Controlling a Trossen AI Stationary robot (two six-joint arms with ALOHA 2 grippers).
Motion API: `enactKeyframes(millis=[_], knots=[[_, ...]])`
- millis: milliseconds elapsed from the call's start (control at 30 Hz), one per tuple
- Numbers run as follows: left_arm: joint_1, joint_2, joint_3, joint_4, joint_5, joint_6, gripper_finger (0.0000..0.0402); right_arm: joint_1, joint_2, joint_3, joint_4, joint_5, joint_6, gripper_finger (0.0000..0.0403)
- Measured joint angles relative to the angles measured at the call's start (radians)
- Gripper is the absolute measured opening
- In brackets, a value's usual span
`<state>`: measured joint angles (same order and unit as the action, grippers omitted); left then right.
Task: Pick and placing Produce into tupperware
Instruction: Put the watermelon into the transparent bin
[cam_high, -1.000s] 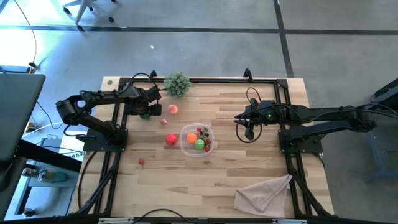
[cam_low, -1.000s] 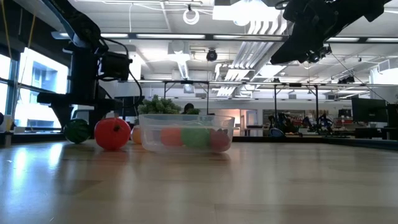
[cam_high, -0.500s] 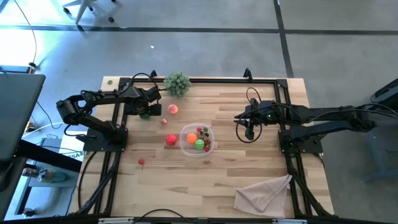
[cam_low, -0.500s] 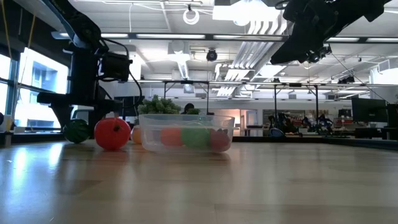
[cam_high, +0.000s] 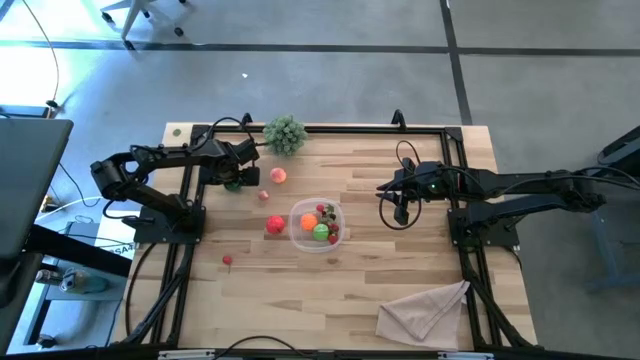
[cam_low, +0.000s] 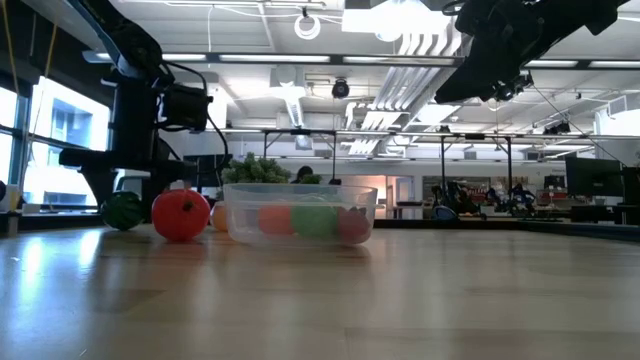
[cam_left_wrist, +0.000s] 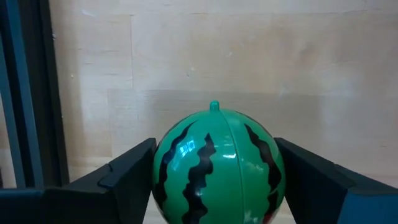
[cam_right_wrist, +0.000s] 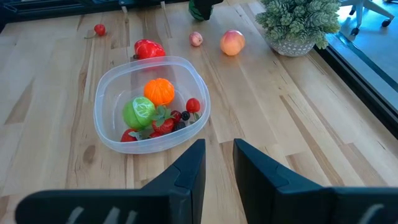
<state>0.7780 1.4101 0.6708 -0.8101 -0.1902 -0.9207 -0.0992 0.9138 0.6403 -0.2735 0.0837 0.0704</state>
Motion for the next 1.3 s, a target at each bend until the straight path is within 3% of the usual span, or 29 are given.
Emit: enactKeyframes(millis=[733, 967, 1300], knots=[[-0.027, -0.14, 0.04, -0.004, 0.093, 0.009, 0.0283, 0.0, 0.0, 0.0, 0.0, 0.0, 0.0, 0.0071], [-0.134, -0.186, 0.159, -0.041, 0.088, 0.005, 0.0279, 0.0, 0.0, 0.0, 0.0, 0.0, 0.0, 0.0071], [-0.411, -0.188, 0.338, -0.007, -0.018, -0.067, 0.0293, 0.0, 0.0, 0.0, 0.0, 0.0, 0.0, 0.0071]])
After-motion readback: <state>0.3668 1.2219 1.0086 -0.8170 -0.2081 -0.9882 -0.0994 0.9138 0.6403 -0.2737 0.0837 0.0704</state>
